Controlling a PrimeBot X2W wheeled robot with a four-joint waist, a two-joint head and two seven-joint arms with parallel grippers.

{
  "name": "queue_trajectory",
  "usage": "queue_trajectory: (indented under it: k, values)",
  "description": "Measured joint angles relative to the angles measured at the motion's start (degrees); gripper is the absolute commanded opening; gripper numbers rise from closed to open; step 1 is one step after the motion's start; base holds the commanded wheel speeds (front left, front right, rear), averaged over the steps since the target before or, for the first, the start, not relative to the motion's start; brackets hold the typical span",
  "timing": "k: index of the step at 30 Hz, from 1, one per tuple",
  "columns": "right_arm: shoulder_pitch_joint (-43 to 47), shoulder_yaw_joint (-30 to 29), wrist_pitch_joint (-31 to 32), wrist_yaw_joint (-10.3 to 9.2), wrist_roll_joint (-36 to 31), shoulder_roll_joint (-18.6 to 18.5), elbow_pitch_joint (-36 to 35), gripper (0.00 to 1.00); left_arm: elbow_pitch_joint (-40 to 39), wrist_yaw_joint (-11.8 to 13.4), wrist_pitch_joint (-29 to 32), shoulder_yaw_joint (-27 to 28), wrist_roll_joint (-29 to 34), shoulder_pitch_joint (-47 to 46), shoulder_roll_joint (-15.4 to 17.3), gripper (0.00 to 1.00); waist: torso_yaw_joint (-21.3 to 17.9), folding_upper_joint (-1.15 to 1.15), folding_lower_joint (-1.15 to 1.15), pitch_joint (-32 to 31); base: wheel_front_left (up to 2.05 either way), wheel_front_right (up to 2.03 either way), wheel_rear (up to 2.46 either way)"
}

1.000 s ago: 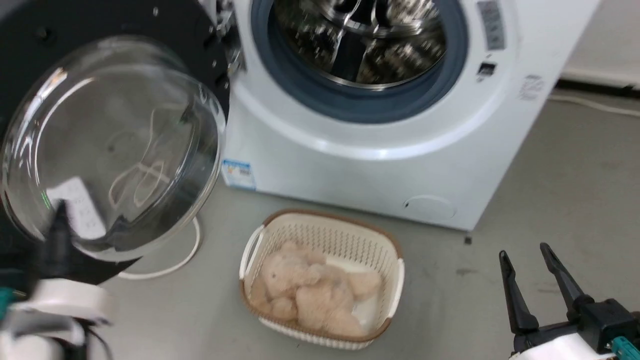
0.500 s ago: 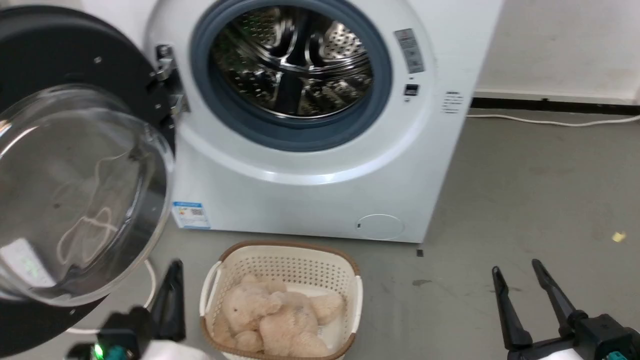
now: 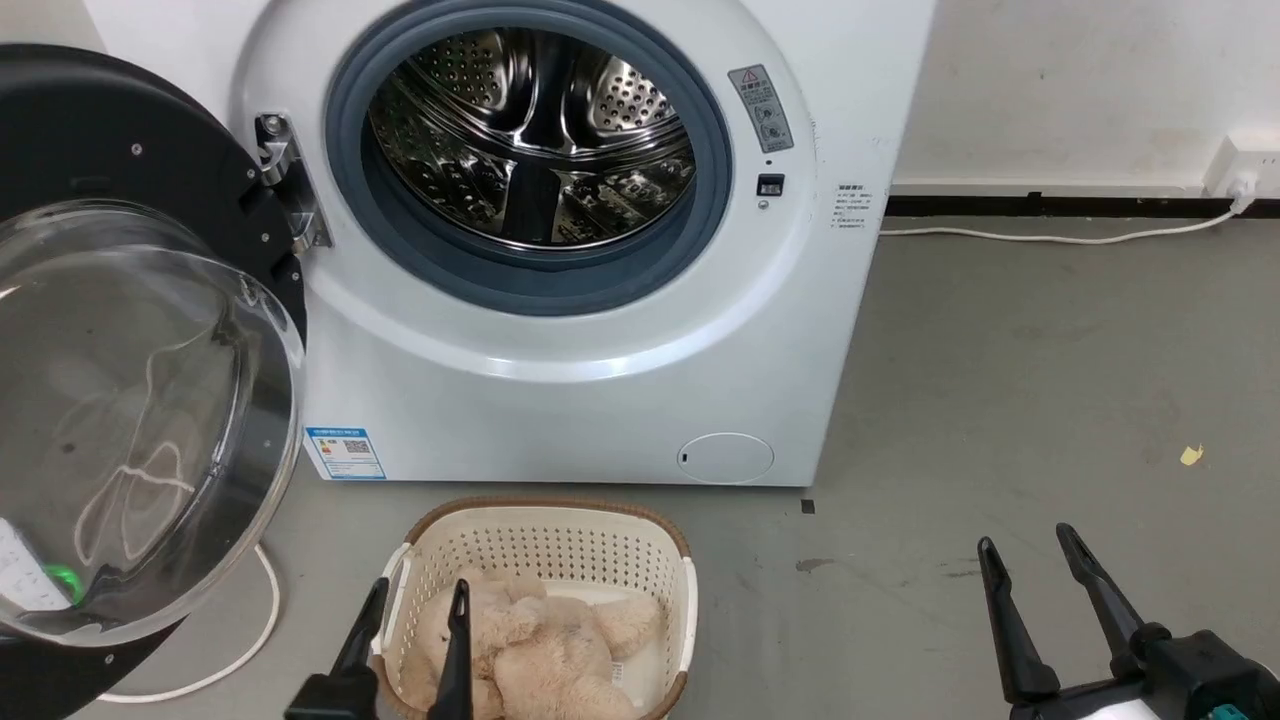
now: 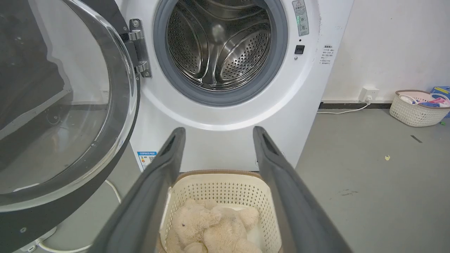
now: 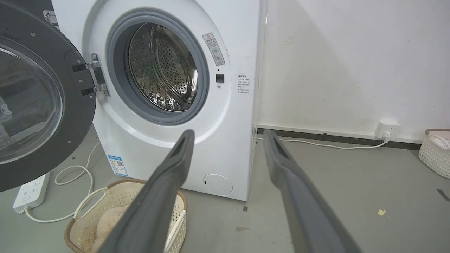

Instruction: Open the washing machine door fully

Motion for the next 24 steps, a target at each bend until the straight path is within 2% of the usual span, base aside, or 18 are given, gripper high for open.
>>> queue_trajectory:
  k: [14,15,24]
  values:
    - [0.01,0.02,-0.23,0.00,0.34,0.00,0.11,1.00,1.71,1.66,-0.71,-0.97,1.42,0.00,-0.43,1.00,0.26,0.00,0.00,0.11,0.00,0.00,0.00]
    - [0.01,0.02,-0.23,0.00,0.34,0.00,0.11,0.00,1.71,1.71,-0.76,-0.92,1.38,-0.01,-0.44,0.00,0.32,0.00,0.00,0.07,0.00,0.00,0.00]
    - [-0.02,0.16,0.25,0.01,0.33,-0.01,0.10,0.00,1.68,1.67,-0.27,-0.74,1.47,-0.02,-0.52,0.00,0.33,0.00,0.00,0.12,0.00,0.00,0.00]
